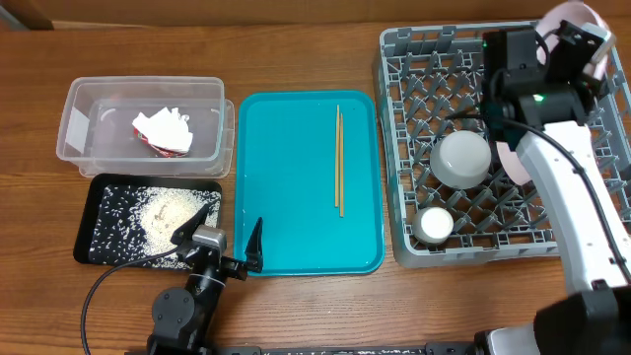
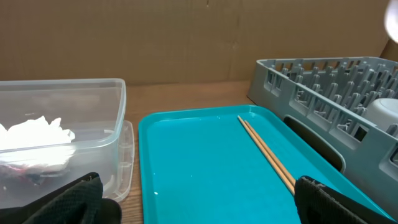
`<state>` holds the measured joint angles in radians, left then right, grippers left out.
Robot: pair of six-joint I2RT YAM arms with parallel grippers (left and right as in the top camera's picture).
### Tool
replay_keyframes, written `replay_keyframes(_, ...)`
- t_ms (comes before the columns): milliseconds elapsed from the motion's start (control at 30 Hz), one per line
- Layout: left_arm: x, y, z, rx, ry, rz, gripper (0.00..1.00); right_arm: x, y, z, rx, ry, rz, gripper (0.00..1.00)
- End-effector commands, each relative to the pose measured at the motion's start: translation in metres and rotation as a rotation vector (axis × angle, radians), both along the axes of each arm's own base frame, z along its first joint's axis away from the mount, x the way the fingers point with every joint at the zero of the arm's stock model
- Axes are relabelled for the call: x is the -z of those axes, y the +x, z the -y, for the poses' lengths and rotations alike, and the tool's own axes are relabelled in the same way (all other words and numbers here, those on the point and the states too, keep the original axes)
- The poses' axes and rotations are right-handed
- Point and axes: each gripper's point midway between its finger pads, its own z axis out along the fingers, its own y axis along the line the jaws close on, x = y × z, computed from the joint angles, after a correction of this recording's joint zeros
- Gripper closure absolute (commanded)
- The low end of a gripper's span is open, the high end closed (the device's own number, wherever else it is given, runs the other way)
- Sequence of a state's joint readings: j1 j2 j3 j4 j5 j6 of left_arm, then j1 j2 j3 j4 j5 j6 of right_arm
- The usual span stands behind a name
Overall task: Sort waste into correct bins and load items into the dishwasher
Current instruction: 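Carry the white plate with right gripper and stand it in the rack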
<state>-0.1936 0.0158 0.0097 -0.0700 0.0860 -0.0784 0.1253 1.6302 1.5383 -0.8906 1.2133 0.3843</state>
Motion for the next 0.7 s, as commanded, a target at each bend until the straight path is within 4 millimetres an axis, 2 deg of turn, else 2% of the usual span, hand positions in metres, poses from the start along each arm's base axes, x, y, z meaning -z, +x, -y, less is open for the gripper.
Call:
replay_keyframes(0,0.000,0.000,-0.001,-0.004,-0.015,0.001,0.00,0.018,0.026,-0.007,-0.062,-0.025,-0.091,0.96)
replay_keyframes(300,0.000,0.000,-0.001,-0.005,-0.015,0.001,0.00,0.081,0.061,-0.024,-0.124,-0.016,-0.231,0.96)
replay_keyframes(400,0.000,0.000,-0.001,-0.005,-0.015,0.001,0.00,0.088,0.066,-0.036,-0.171,0.017,-0.237,0.96)
replay_keyframes(533,0.000,0.000,-0.001,-0.005,-0.015,0.001,0.00,0.086,0.070,-0.049,-0.200,0.016,-0.216,0.96)
replay_keyframes(600,0.000,0.000,-0.001,-0.005,-0.015,0.001,0.00,0.086,0.071,-0.057,-0.224,0.004,-0.240,0.64)
replay_keyframes(667,0.000,0.000,-0.001,-0.004,-0.015,0.001,0.00,0.085,0.071,-0.066,-0.250,-0.015,-0.263,0.43)
